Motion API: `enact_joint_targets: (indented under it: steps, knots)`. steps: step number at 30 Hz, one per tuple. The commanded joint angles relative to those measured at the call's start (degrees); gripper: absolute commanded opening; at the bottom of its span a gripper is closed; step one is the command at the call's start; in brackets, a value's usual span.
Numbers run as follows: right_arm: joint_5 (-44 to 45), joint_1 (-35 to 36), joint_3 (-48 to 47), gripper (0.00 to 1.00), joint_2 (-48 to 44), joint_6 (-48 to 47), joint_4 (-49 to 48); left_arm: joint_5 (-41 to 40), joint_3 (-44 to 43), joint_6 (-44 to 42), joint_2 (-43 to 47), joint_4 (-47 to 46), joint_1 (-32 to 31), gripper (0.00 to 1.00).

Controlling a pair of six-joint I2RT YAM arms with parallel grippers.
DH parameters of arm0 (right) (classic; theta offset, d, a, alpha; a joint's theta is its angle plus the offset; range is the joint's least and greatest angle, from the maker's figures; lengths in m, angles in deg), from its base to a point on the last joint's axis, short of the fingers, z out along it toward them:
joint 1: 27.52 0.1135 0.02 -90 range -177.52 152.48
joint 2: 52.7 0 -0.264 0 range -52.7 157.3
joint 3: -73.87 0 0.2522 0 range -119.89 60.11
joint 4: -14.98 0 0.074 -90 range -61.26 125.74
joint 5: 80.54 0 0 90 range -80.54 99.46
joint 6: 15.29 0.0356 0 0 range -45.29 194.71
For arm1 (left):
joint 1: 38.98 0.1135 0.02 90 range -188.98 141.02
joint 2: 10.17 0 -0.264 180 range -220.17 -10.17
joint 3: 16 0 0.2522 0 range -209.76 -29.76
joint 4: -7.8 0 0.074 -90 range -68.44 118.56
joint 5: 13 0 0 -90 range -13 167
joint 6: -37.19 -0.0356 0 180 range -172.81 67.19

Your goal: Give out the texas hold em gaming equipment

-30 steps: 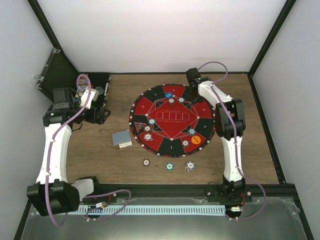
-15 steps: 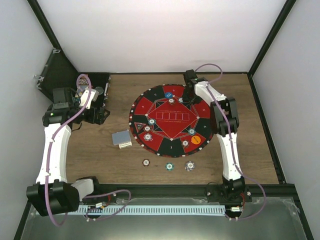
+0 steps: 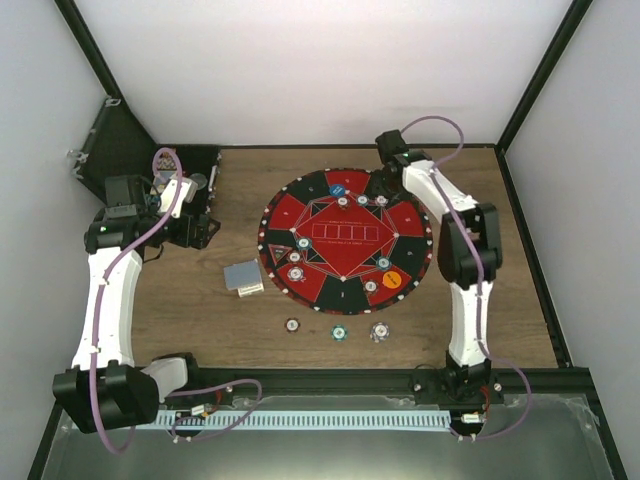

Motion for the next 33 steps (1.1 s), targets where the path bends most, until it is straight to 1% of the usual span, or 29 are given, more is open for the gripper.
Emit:
enact_joint_targets:
  steps: [1, 6, 9, 12, 16, 21, 23, 27, 33]
  knots:
    - [1.89, 4.06, 14.49, 0.64, -15.46, 2.67, -3.57, 1.94, -0.50, 0.04, 0.89, -0.33, 0.31, 1.00]
    - [3.59, 13.13, 35.62, 0.67, -29.94, 9.64, -5.90, 3.17, 0.49, -0.08, 0.06, -1.09, 0.28, 1.00]
    - [4.30, 19.58, 46.96, 0.74, -36.91, 15.71, -4.77, 3.74, 0.89, -0.08, -0.60, -1.62, 0.32, 1.00]
    - [4.84, 24.18, 52.65, 0.76, -41.84, 21.59, -0.55, 4.00, 1.23, -0.01, -0.68, -2.30, 0.31, 1.00]
    - [2.76, 28.19, 58.17, 0.77, -48.64, 26.60, 1.95, 4.19, 0.97, -0.08, -1.24, -2.42, 0.32, 1.00]
    - [0.91, 34.19, 62.12, 0.78, -51.10, 30.45, 4.19, 4.03, 0.01, -0.21, -1.90, -2.16, 0.32, 1.00]
    - [0.89, 36.93, 63.02, 0.78, -50.91, 32.20, 4.67, 4.10, 0.04, -0.10, -1.95, -2.28, 0.27, 1.00]
    - [-0.36, 40.08, 65.52, 0.77, -48.37, 33.95, 3.37, 3.72, -0.11, -0.16, -2.09, -1.94, 0.32, 1.00]
    - [-0.84, 41.51, 67.60, 0.73, -46.76, 34.81, 1.82, 3.00, -0.23, -0.71, -1.35, -1.41, 0.34, 1.00]
